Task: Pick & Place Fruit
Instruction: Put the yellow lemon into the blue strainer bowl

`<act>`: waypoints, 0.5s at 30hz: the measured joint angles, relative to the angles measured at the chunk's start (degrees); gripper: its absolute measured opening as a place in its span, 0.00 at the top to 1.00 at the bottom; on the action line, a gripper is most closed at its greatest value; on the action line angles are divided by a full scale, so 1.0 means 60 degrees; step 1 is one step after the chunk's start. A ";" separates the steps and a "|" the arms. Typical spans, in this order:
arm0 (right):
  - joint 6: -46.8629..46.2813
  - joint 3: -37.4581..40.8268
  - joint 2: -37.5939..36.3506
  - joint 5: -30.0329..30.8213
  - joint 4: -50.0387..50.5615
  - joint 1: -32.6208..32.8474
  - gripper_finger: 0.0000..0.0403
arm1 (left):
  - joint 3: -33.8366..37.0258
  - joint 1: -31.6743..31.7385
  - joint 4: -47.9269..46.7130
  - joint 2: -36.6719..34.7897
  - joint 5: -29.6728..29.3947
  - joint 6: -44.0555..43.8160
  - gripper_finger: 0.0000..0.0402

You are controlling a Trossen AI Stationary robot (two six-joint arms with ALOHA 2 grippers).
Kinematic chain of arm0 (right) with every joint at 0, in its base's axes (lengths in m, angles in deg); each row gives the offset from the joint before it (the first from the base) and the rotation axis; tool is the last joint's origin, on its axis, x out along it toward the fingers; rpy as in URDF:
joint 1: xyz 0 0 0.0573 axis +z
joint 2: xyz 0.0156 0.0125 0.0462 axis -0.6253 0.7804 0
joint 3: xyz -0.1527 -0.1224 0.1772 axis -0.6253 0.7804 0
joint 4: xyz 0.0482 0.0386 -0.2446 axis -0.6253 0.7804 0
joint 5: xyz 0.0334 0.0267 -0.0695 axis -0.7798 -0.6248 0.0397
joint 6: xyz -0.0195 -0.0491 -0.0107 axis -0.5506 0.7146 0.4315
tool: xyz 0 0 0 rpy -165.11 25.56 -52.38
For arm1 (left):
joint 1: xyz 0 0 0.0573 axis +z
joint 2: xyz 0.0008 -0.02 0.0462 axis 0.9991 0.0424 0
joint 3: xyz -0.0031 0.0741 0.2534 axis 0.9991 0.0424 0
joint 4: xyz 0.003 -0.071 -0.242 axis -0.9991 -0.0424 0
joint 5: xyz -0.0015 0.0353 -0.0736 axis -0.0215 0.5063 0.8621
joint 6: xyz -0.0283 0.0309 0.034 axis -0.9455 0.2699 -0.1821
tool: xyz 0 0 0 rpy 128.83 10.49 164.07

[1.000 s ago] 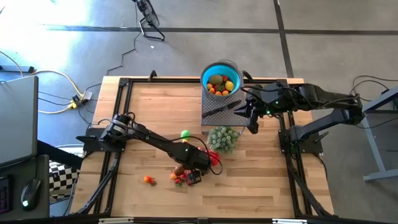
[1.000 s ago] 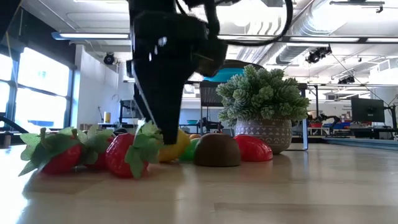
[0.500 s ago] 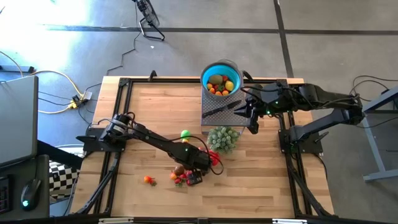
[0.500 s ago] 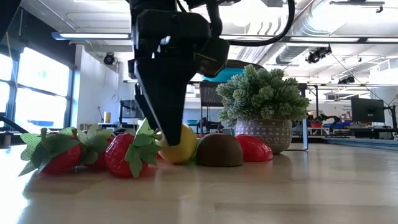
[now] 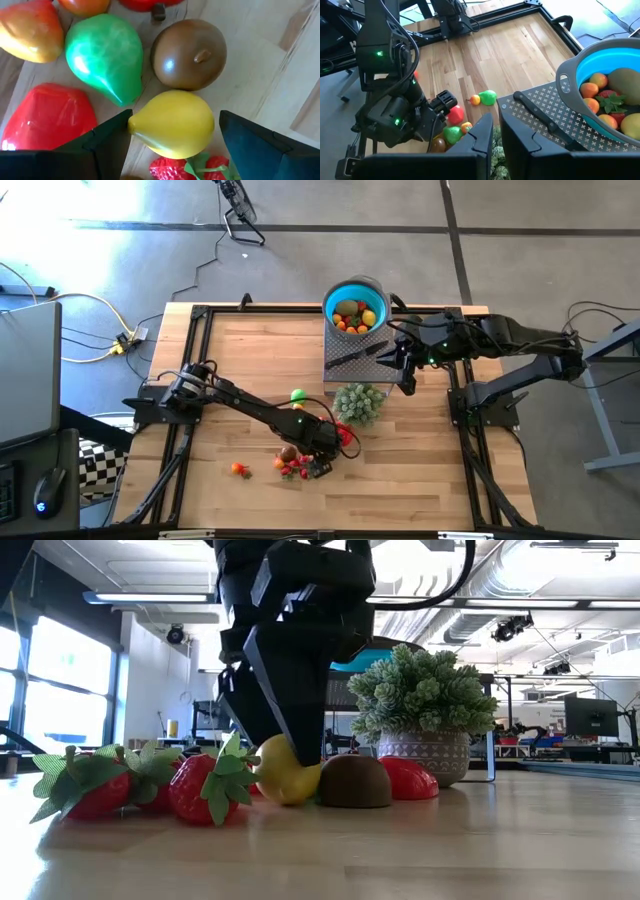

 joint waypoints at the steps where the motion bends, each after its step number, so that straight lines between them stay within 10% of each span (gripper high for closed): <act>1: -0.0002 0.0000 0.0000 0.0000 0.0000 0.0000 0.93 | 0.0000 0.0000 0.0001 0.0001 -0.0053 -0.0045 0.28; 15: 0.0052 0.0000 0.0000 -0.0004 0.0004 0.0000 0.93 | 0.0000 0.0000 0.0204 0.0277 0.0023 -0.0288 0.28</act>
